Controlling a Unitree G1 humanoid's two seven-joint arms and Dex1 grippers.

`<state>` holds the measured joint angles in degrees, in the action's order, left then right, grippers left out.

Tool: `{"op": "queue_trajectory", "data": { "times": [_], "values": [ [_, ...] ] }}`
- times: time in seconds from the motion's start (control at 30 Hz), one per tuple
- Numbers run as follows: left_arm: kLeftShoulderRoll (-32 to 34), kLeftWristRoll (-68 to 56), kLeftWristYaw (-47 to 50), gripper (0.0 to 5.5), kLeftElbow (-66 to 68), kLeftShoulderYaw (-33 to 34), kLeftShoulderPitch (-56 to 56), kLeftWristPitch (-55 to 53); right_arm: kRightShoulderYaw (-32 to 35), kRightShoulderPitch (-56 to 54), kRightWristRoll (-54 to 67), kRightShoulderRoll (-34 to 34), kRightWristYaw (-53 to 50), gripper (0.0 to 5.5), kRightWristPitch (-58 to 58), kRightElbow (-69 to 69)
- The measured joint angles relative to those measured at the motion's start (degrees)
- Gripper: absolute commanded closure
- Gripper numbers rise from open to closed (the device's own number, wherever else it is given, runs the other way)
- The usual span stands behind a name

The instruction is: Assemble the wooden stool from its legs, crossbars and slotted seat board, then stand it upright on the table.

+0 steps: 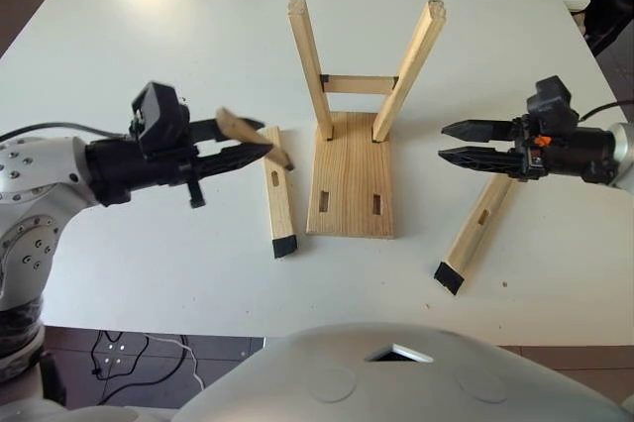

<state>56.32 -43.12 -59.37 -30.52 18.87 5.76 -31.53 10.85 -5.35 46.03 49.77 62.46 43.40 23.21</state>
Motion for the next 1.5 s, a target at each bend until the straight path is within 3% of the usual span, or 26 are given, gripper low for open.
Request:
{"op": "queue_trajectory", "data": {
  "times": [0.17, 0.33, 0.87, 1.5],
  "values": [
    [-1.0, 12.22, -3.05, 4.21, 8.01, -6.68, 1.22, 11.07, -1.21, 2.99, -1.78, -2.16, -2.82, 3.43, -2.31, 2.83],
    [-3.02, 15.83, -4.16, 4.21, 11.22, -11.21, -2.23, 15.71, -1.95, 4.19, -3.32, -2.43, -3.17, 3.43, -3.74, 3.08],
    [-8.04, 22.24, -3.93, 4.21, 19.77, -15.94, -6.6, 23.49, -5.71, 6.04, -8.91, -1.67, -0.15, 3.43, -8.83, 1.17],
    [-6.7, 22.8, -6.13, 4.21, 18.88, -18.29, -3.31, 26.1, -6.74, 5.83, -11.09, -1.61, 0.77, 3.43, -9.9, 0.46]
  ]
}}
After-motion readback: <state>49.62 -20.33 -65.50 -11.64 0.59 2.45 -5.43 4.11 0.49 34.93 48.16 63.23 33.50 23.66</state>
